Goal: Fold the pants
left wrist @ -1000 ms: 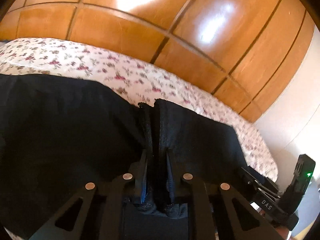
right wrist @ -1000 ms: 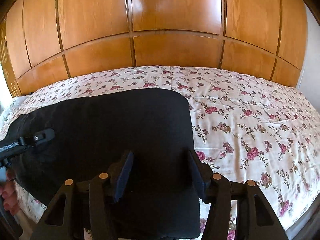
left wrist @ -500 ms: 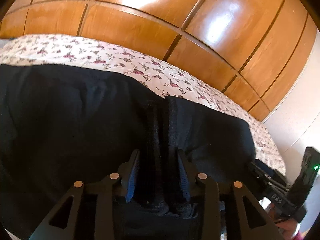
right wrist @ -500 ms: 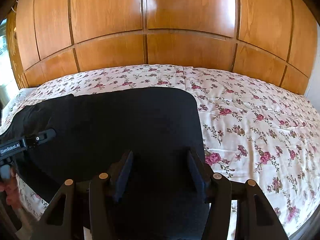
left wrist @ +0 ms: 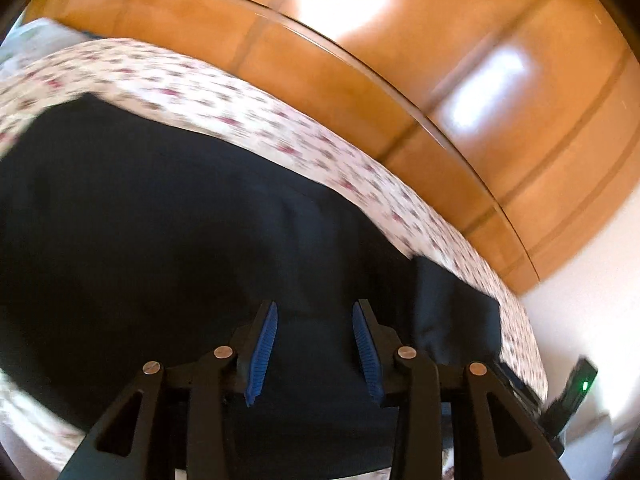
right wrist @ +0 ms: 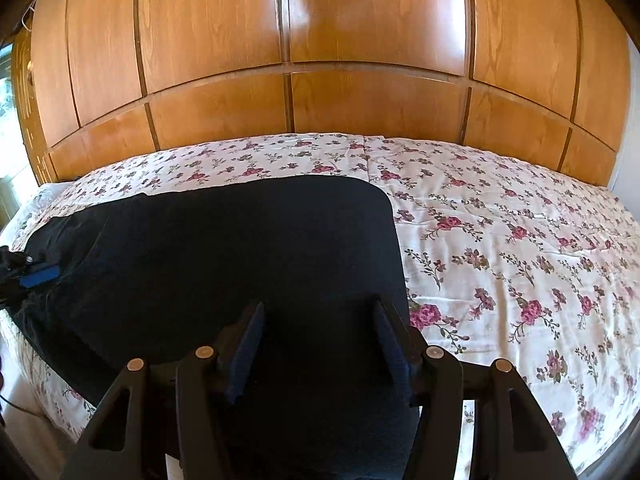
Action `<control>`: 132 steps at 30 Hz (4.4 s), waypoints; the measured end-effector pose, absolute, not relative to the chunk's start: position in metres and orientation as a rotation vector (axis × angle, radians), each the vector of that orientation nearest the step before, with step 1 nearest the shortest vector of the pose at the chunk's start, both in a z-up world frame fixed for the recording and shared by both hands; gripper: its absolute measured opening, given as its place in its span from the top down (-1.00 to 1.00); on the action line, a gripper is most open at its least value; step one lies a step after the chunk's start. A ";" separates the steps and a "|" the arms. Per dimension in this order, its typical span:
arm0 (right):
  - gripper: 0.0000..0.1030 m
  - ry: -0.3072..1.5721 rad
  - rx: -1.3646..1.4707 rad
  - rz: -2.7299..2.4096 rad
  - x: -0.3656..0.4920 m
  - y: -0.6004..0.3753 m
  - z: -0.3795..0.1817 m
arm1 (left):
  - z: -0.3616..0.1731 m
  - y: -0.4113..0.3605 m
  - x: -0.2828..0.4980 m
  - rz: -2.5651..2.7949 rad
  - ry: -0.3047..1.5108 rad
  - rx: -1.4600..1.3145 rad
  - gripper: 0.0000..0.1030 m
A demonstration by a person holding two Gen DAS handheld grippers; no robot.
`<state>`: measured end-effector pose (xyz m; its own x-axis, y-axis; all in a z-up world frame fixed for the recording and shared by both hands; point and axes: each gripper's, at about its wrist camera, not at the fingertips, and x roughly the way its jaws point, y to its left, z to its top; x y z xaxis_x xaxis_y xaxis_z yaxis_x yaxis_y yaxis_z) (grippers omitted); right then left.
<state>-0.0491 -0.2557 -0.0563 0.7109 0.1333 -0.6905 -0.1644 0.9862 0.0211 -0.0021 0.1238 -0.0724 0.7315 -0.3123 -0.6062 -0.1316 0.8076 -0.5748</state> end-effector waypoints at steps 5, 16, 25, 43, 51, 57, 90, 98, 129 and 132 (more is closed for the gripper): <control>-0.14 0.761 -0.046 0.167 -0.049 -0.256 -0.056 | -0.073 0.174 -0.024 0.056 0.696 -0.680 0.11; -0.15 0.756 -0.048 0.167 -0.049 -0.257 -0.057 | -0.079 0.251 -0.093 0.414 0.530 -0.880 -0.18; -0.15 0.756 -0.050 0.168 -0.049 -0.257 -0.057 | -0.075 0.247 -0.118 0.502 0.473 -0.889 -0.14; -0.20 0.751 -0.050 0.161 -0.049 -0.253 -0.057 | -0.118 0.274 -0.100 0.334 0.513 -1.077 0.19; -0.20 0.755 -0.050 0.162 -0.050 -0.253 -0.056 | -0.093 0.263 -0.093 0.346 0.513 -0.962 0.67; -0.22 0.753 -0.047 0.161 -0.050 -0.252 -0.057 | -0.056 0.238 -0.089 0.276 0.446 -0.852 0.74; -0.22 0.708 0.497 0.245 -0.058 -0.323 -0.020 | -0.003 -0.093 -0.017 -0.577 0.576 -0.221 0.75; -0.22 0.754 0.534 0.353 -0.052 -0.312 -0.027 | -0.056 -0.126 -0.031 -0.615 0.698 -0.057 0.72; -0.23 0.834 0.494 0.410 -0.037 -0.285 -0.051 | -0.048 0.042 -0.008 -0.103 0.774 -0.317 -0.14; -0.23 0.832 0.498 0.410 -0.038 -0.285 -0.052 | -0.048 0.039 -0.009 -0.105 0.770 -0.301 -0.15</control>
